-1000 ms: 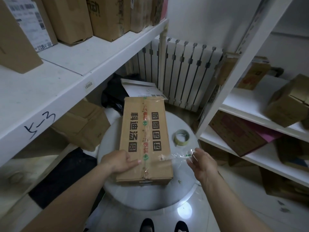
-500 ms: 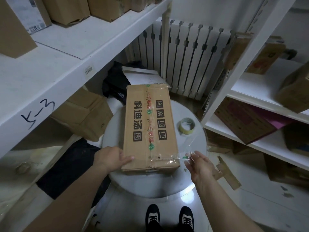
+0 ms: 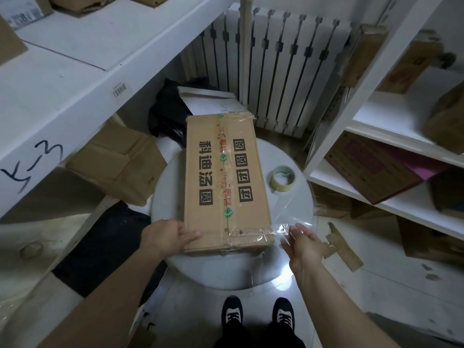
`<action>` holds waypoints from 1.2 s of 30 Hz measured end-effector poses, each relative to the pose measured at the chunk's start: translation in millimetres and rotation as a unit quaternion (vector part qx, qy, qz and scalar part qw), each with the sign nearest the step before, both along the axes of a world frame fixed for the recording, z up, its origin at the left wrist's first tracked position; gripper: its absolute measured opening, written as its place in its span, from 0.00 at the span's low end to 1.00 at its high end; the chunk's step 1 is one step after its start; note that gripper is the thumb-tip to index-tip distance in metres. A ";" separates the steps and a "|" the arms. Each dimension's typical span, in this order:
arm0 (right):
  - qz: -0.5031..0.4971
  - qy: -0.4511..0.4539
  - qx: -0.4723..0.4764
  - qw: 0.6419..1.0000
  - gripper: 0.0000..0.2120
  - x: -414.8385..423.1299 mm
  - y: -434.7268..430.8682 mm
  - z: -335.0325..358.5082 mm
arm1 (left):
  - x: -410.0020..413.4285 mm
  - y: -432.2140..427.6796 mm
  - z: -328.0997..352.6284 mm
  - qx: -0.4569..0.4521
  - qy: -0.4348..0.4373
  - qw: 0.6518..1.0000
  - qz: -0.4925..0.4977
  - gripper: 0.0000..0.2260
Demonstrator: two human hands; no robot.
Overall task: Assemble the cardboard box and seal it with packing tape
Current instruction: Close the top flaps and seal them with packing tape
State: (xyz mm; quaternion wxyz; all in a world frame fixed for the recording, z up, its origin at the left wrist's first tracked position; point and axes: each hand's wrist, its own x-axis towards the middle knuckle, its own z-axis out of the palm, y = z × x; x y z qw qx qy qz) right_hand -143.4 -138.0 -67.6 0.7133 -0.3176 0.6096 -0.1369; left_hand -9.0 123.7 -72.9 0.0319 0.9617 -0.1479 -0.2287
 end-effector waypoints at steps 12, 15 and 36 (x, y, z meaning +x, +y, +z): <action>0.006 -0.016 -0.002 1.000 0.08 5.9 -0.9 -6.8 | 7.1 1.7 -4.4 -0.022 -0.015 1.000 -0.002 0.28; 0.006 -0.011 0.001 1.000 0.08 6.1 -0.9 -9.6 | 7.6 2.5 -5.3 -0.021 -0.005 1.000 0.002 0.28; 0.025 0.018 0.013 0.999 0.09 8.3 0.2 -40.0 | 13.4 2.4 -12.8 0.019 0.059 0.998 -0.005 0.29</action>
